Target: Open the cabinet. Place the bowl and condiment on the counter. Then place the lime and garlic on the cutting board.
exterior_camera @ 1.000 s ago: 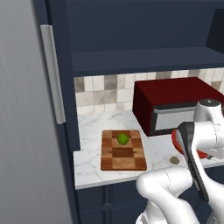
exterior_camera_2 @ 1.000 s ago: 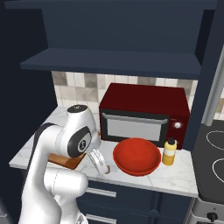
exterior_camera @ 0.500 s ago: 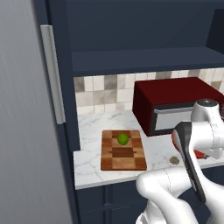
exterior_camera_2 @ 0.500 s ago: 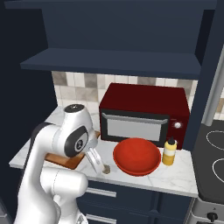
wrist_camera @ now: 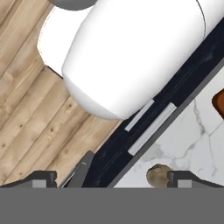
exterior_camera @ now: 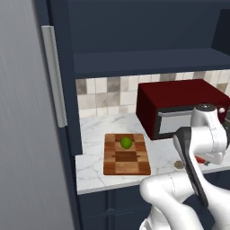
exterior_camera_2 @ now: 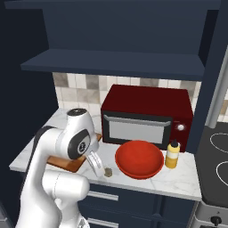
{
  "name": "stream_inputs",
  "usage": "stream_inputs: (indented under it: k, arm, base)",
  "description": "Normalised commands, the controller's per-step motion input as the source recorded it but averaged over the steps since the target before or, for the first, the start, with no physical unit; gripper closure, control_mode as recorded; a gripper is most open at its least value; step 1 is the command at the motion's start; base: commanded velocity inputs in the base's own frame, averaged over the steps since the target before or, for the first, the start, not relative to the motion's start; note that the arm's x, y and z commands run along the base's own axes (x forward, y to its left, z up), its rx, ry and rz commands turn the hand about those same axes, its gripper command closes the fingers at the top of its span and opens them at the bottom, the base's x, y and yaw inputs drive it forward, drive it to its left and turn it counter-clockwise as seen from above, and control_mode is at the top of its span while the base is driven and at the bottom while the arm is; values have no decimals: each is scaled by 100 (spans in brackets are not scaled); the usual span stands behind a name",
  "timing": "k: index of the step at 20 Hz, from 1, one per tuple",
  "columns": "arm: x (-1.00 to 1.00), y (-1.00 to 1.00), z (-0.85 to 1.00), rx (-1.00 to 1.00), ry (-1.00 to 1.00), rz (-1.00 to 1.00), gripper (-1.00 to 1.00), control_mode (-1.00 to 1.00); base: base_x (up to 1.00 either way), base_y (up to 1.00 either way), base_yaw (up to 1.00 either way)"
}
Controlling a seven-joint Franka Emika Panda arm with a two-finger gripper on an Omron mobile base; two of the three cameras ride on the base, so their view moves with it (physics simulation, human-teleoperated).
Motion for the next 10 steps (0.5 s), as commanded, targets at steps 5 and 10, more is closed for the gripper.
stream_inputs:
  k: [5, 10]
  arm:
    - [3, 3, -26, 0, -2, 0, -100, -100]
    - [1, 3, -25, 0, -4, 0, -100, -100]
  base:
    - [0, 0, 0]
    - [0, 0, 0]
